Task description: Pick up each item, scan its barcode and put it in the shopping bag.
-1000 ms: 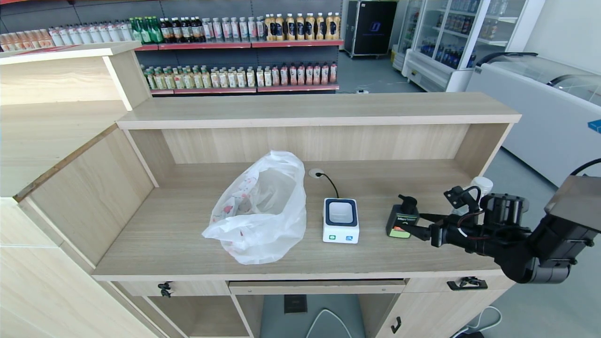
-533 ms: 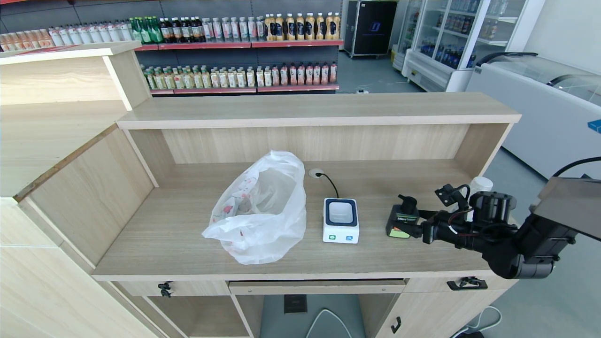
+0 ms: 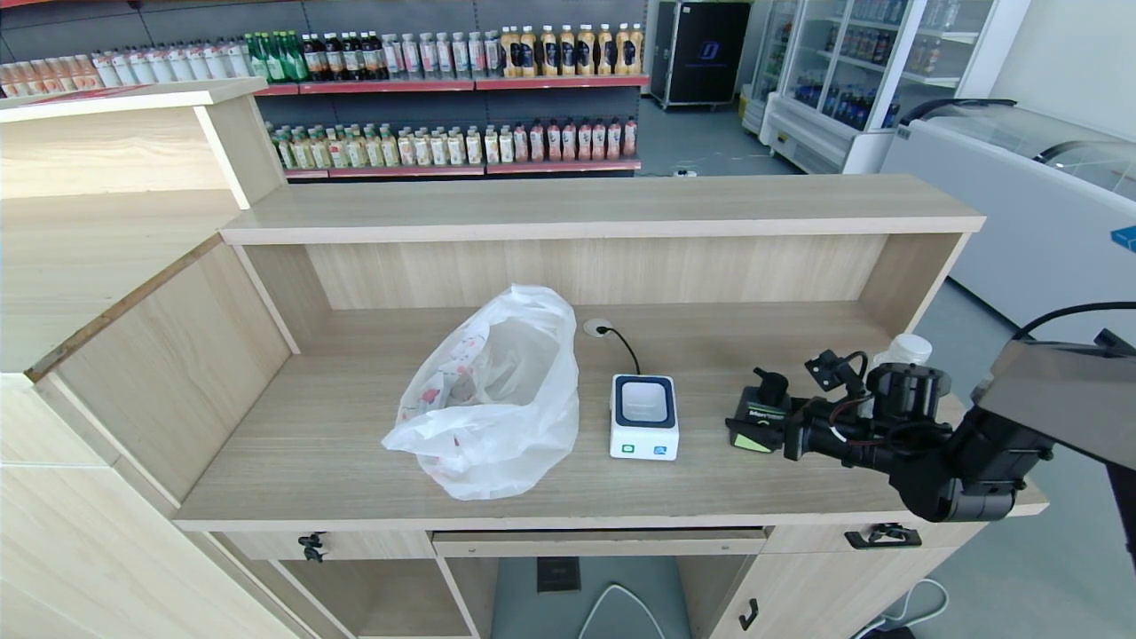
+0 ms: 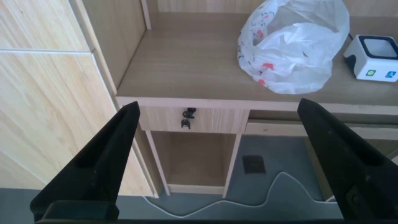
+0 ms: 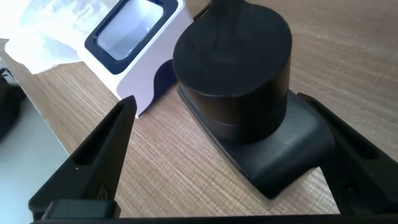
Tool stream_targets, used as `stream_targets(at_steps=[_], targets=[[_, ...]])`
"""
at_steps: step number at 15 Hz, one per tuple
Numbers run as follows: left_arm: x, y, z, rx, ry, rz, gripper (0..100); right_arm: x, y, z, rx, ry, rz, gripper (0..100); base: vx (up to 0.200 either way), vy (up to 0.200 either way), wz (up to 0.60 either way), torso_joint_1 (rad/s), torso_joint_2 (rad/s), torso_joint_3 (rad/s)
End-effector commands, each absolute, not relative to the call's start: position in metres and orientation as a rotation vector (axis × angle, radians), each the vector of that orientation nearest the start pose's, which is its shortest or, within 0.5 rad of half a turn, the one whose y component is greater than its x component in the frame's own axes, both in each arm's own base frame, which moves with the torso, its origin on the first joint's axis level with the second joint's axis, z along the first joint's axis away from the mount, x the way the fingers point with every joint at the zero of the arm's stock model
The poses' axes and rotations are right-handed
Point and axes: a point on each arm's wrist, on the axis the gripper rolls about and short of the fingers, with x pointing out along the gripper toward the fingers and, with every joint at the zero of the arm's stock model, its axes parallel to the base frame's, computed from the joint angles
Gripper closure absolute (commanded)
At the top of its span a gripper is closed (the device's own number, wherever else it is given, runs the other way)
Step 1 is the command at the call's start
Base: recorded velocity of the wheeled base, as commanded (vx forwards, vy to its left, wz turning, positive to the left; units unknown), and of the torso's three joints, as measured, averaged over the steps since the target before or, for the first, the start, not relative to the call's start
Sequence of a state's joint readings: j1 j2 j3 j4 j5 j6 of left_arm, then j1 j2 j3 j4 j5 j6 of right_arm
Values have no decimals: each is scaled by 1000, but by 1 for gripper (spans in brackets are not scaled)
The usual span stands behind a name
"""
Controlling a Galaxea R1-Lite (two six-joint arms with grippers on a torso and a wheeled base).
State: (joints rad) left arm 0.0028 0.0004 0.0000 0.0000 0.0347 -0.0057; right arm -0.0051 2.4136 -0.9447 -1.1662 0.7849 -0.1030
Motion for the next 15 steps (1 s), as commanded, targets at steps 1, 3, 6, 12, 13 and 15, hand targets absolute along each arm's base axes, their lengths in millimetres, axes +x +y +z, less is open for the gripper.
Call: stream_targets(at_steps=[1, 3, 6, 12, 13, 15], targets=[[-23, 1, 75, -6, 0, 38, 0, 413, 16, -1, 23, 249, 793, 0, 0, 0, 0, 0, 0, 0], [-23, 1, 75, -6, 0, 38, 0, 412, 18, -3, 28, 253, 815, 0, 0, 0, 0, 0, 0, 0], [-23, 1, 75, -6, 0, 38, 0, 411, 22, -5, 29, 251, 847, 0, 0, 0, 0, 0, 0, 0], [-23, 1, 75, -6, 0, 38, 0, 402, 22, -7, -7, 256, 854, 100, 0, 0, 0, 0, 0, 0], [-23, 1, 75, -6, 0, 38, 0, 400, 21, -6, -24, 248, 856, 100, 0, 0, 0, 0, 0, 0], [-23, 1, 75, -6, 0, 38, 0, 394, 21, 9, -64, 209, 859, 100, 0, 0, 0, 0, 0, 0]])
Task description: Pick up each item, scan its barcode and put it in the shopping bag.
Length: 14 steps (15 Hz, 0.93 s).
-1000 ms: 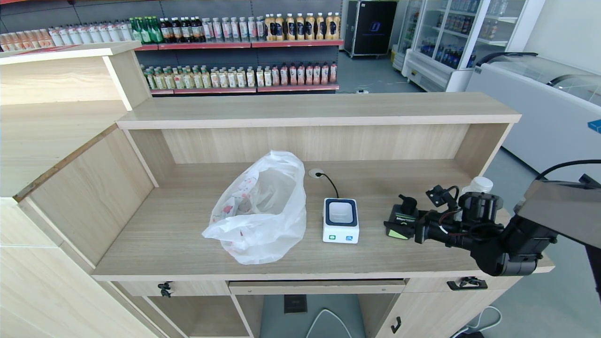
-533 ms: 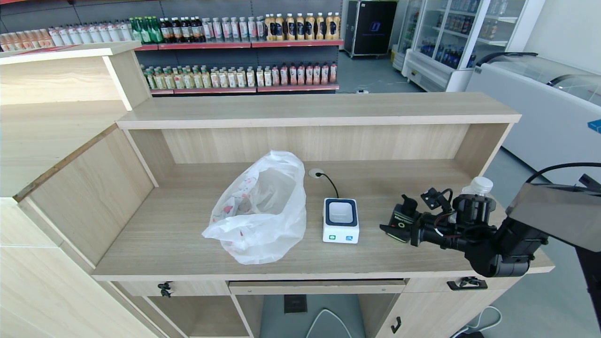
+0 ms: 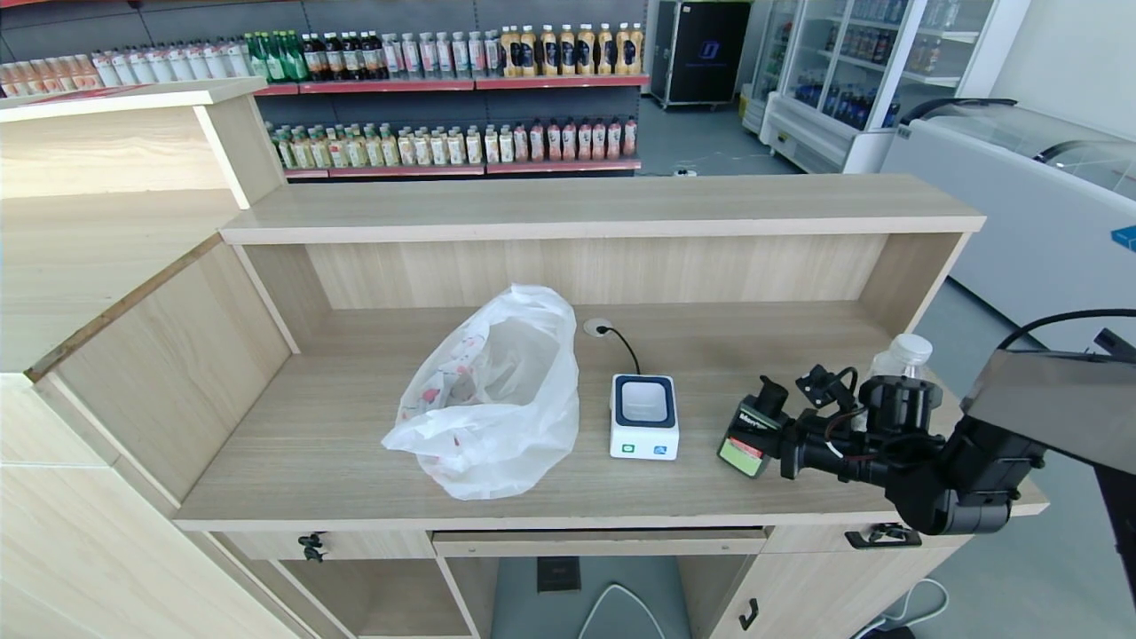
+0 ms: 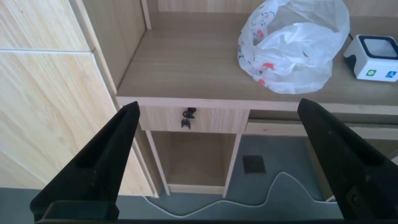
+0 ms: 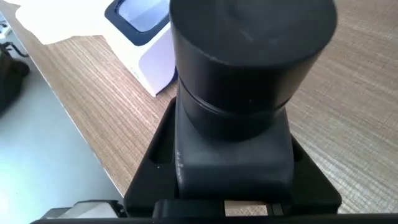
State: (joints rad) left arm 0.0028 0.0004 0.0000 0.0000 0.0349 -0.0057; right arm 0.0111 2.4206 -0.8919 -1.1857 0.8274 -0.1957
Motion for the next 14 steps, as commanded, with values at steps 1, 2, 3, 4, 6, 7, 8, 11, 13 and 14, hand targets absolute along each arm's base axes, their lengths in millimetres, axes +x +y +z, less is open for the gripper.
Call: stream_targets(at_steps=[1, 2, 3, 4, 6, 7, 8, 11, 13, 14], targets=[[-23, 1, 75, -6, 0, 38, 0, 390, 21, 26, -96, 167, 859, 100, 0, 0, 0, 0, 0, 0], [-23, 1, 75, -6, 0, 38, 0, 387, 21, 37, -110, 142, 863, 100, 0, 0, 0, 0, 0, 0], [-23, 1, 75, -6, 0, 37, 0, 377, 22, 79, -139, 56, 889, 100, 0, 0, 0, 0, 0, 0], [-23, 1, 75, -6, 0, 38, 0, 367, 22, 108, -161, -1, 917, 100, 0, 0, 0, 0, 0, 0], [-23, 1, 75, -6, 0, 38, 0, 337, 27, 168, -251, -140, 959, 100, 0, 0, 0, 0, 0, 0], [-23, 1, 75, -6, 0, 37, 0, 322, 32, 197, -324, -238, 959, 100, 0, 0, 0, 0, 0, 0], [-23, 1, 75, -6, 0, 37, 0, 306, 35, 221, -404, -336, 949, 100, 0, 0, 0, 0, 0, 0], [-23, 1, 75, -6, 0, 38, 0, 276, 49, 257, -768, -629, 852, 100, 0, 0, 0, 0, 0, 0], [-23, 1, 75, -6, 0, 38, 0, 259, 77, 260, -940, -753, 779, 100, 0, 0, 0, 0, 0, 0], [-23, 1, 75, -6, 0, 38, 0, 253, 81, 260, -1058, -788, 694, 100, 0, 0, 0, 0, 0, 0]])
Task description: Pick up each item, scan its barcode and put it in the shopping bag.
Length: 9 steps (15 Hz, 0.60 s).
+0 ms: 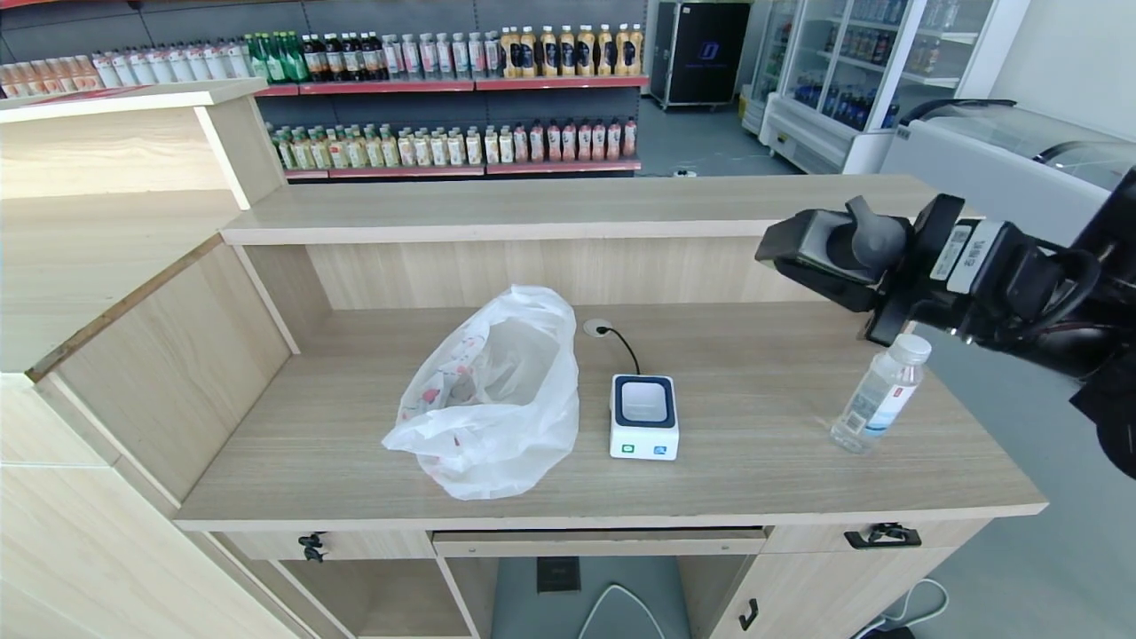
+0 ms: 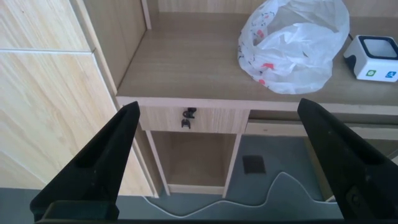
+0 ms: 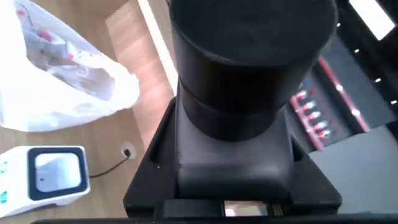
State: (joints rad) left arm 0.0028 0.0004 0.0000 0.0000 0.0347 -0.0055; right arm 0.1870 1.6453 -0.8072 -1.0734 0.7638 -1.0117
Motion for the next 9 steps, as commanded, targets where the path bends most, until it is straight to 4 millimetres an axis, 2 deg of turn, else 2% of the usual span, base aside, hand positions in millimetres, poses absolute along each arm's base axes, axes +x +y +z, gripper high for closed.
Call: stream_targets(at_steps=[1, 3, 6, 8, 9], targets=[[-23, 1, 75, -6, 0, 38, 0, 249, 82, 255, -1161, -791, 626, 100, 0, 0, 0, 0, 0, 0], [-23, 1, 75, -6, 0, 38, 0, 226, 96, 247, -1270, -872, 669, 100, 0, 0, 0, 0, 0, 0], [-23, 1, 75, -6, 0, 40, 0, 210, 95, 241, -1491, -1105, 678, 100, 0, 0, 0, 0, 0, 0], [-23, 1, 75, -6, 0, 38, 0, 185, 90, 230, -1641, -1284, 652, 100, 0, 0, 0, 0, 0, 0], [-23, 1, 75, -6, 0, 38, 0, 178, 90, 233, -1690, -1365, 603, 100, 0, 0, 0, 0, 0, 0]])
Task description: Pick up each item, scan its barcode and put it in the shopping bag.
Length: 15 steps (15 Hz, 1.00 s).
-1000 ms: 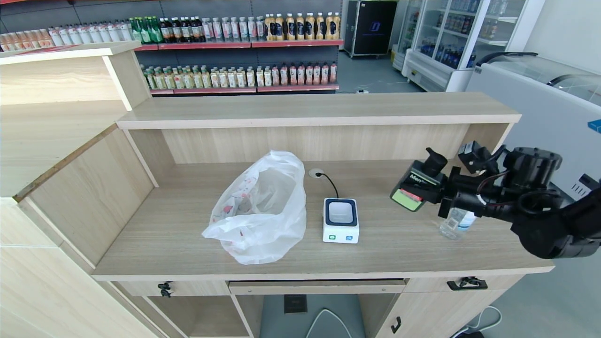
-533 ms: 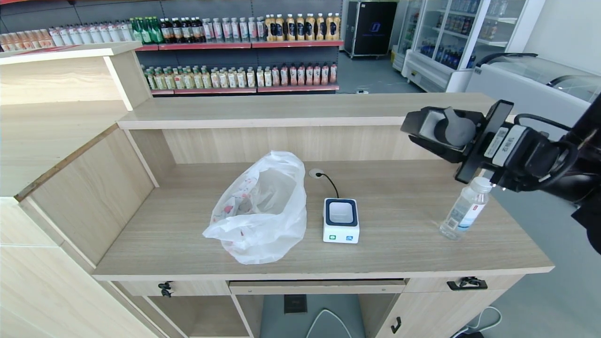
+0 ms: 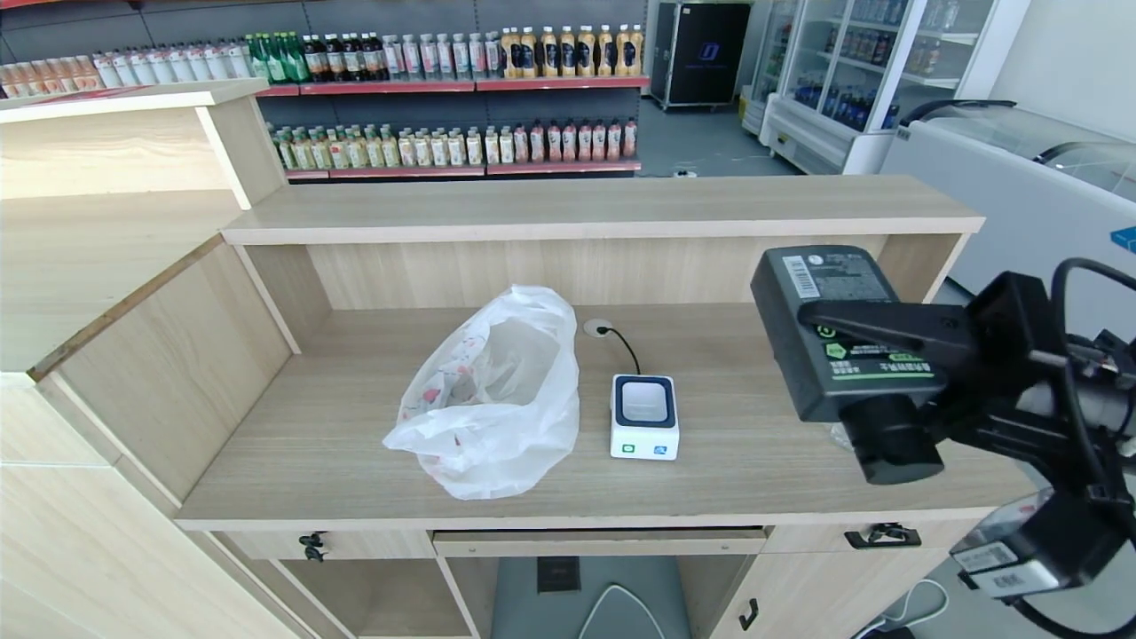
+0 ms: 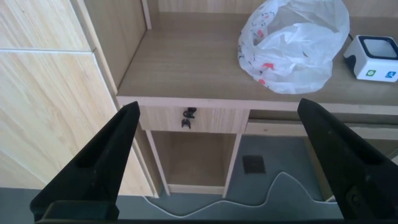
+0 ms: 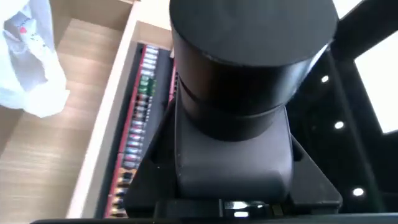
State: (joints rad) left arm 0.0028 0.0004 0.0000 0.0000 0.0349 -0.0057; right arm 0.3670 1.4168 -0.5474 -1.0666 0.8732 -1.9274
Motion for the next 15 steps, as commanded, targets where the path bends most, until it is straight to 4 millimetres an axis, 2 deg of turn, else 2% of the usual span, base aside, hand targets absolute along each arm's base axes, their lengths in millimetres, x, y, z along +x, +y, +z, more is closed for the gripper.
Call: stream_targets(at_steps=[1, 2, 4, 6, 11, 15], targets=[[-23, 1, 75, -6, 0, 37, 0, 169, 95, 238, -1744, -1530, 524, 100, 0, 0, 0, 0, 0, 0], [-23, 1, 75, -6, 0, 37, 0, 159, 104, 235, -1749, -1635, 501, 100, 0, 0, 0, 0, 0, 0], [-23, 1, 75, -6, 0, 37, 0, 143, 112, 223, -1773, -1652, 491, 100, 0, 0, 0, 0, 0, 0], [-23, 1, 75, -6, 0, 38, 0, 132, 121, 224, -1764, -1729, 464, 100, 0, 0, 0, 0, 0, 0], [-23, 1, 75, -6, 0, 37, 0, 125, 127, 230, -1753, -1814, 370, 100, 0, 0, 0, 0, 0, 0], [-23, 1, 75, -6, 0, 38, 0, 122, 129, 230, -1743, -1846, 359, 100, 0, 0, 0, 0, 0, 0]])
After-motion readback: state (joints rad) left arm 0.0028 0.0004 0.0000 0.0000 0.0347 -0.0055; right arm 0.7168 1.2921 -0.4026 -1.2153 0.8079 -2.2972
